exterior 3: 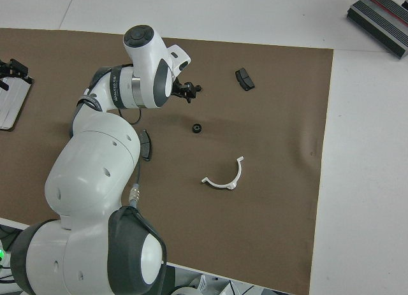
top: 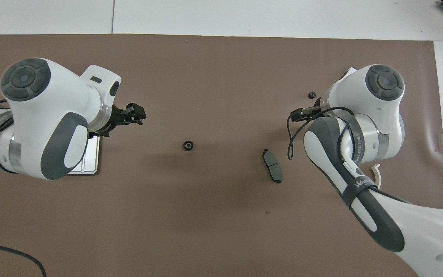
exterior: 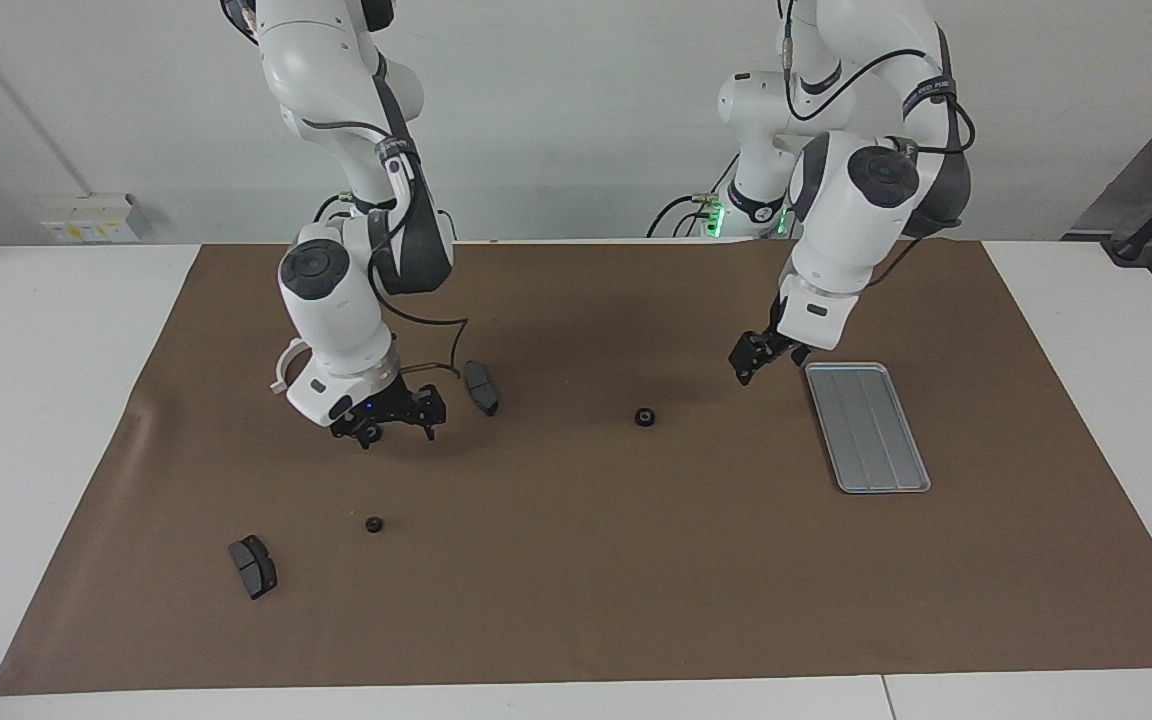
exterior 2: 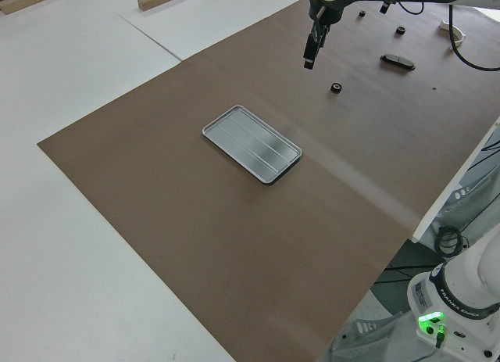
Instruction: Pick bearing gear from pile to tray
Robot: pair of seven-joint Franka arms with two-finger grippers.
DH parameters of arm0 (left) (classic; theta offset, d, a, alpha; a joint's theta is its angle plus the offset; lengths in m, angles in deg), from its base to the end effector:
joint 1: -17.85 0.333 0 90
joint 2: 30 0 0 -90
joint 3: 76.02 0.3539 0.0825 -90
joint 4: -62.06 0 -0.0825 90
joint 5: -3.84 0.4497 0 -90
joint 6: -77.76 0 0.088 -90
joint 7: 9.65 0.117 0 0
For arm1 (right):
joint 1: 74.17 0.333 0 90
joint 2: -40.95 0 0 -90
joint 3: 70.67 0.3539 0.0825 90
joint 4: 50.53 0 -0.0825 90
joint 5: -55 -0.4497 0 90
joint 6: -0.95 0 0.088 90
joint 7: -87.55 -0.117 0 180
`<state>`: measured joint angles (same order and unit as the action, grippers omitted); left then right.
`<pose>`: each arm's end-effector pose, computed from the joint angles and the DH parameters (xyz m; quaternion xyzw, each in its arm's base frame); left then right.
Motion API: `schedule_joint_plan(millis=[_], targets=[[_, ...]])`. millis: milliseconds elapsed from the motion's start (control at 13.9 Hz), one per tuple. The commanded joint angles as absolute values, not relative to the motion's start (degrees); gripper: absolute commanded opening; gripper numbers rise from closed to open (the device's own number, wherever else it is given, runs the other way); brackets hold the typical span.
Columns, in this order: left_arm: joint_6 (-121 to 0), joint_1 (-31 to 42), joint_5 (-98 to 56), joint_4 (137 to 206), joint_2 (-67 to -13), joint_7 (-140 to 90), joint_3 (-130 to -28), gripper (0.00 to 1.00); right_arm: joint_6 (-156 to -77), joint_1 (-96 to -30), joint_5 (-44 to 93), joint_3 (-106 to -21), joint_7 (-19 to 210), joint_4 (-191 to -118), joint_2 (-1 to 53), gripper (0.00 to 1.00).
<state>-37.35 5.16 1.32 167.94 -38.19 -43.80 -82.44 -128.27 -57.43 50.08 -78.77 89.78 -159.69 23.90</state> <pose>0.6295 -0.2185 0.4488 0.9896 0.1405 -0.0041 0.0292 0.6793 0.1107 0.3377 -0.9969 -0.0722 -0.0273 0.0150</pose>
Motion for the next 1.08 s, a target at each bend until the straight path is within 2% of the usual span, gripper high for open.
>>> schedule_joint_plan(millis=[0,215,431,502,718,789,1005], targets=[[-41.9,0.5,1.4,166.0,-44.3,-49.4,-81.6,1.0,-133.2,-60.5,50.2,-77.8,97.5,-168.4,27.8,1.0],[-44.8,-2.9,1.6,163.9,-50.1,-51.2,-81.5,1.0,-136.7,-61.8,49.9,-77.8,99.5,-172.6,28.0,1.0],[-47.3,-5.3,2.3,164.5,-51.9,-53.1,-81.5,1.0,-136.8,-62.0,49.8,-77.8,99.8,-174.9,28.6,1.0],[-48.9,-6.0,2.3,165.7,-52.1,-54.7,-81.5,1.0,-136.8,-62.0,49.8,-77.8,99.9,-175.1,28.7,0.97],[-52.2,-7.8,2.3,168.8,-51.6,-56.4,-81.5,1.0,-136.9,-61.9,49.8,-77.8,99.9,-175.2,28.7,0.76],[-52.3,-8.2,2.3,169.5,-51.4,-56.6,-81.5,1.0,-136.9,-62.0,49.8,-77.8,99.9,-175.2,28.7,0.73],[-55.7,-9.7,2.4,173.6,-50.5,-58.0,-81.5,1.0,-140.1,-61.9,49.8,-77.8,99.4,-175.3,28.6,0.73]])
